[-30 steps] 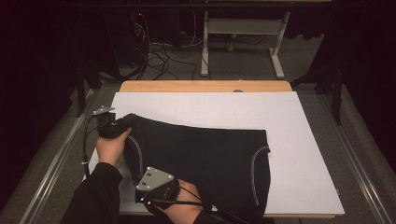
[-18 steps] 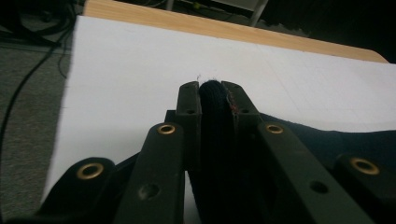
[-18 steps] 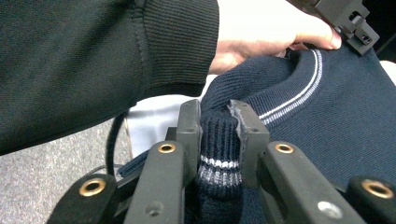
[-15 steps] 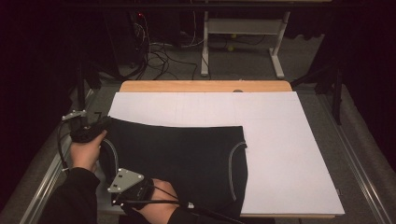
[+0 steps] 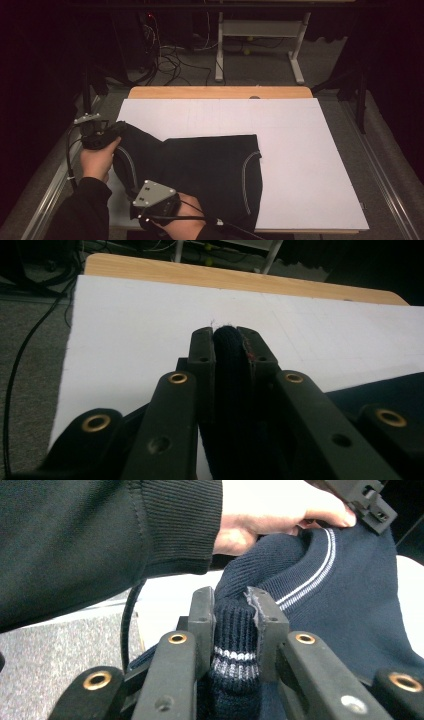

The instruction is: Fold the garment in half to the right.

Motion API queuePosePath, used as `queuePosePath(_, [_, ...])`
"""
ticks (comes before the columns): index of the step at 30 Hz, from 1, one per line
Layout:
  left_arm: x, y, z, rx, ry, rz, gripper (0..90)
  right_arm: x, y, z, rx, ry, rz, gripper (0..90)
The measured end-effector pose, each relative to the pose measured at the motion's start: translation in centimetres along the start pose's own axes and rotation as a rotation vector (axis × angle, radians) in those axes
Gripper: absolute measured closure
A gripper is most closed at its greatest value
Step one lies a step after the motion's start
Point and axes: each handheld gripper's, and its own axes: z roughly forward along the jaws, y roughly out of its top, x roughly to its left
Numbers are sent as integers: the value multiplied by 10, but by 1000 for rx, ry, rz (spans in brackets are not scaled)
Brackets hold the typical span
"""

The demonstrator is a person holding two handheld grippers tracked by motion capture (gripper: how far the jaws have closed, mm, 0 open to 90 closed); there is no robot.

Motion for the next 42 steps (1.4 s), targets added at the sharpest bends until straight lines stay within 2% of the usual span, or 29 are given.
queuePosePath(6, [-40,6,17,25,-22,49,745,-13,-18,-34,-47,-25,41,755])
queuePosePath(13, [-92,5,48,63,-44,117,745,-25,-47,-67,-70,-49,74,756])
queuePosePath(20, [-132,1,72,95,-61,166,745,-33,-73,-96,-77,-87,104,755])
queuePosePath(26, [-159,-2,89,115,-76,195,746,-41,-95,-118,-79,-120,142,756])
queuePosePath(32, [-180,-5,102,134,-77,226,746,-45,-113,-134,-78,-147,175,756])
queuePosePath(42, [-213,3,109,95,-125,269,745,-48,-128,-158,-82,-195,196,756])
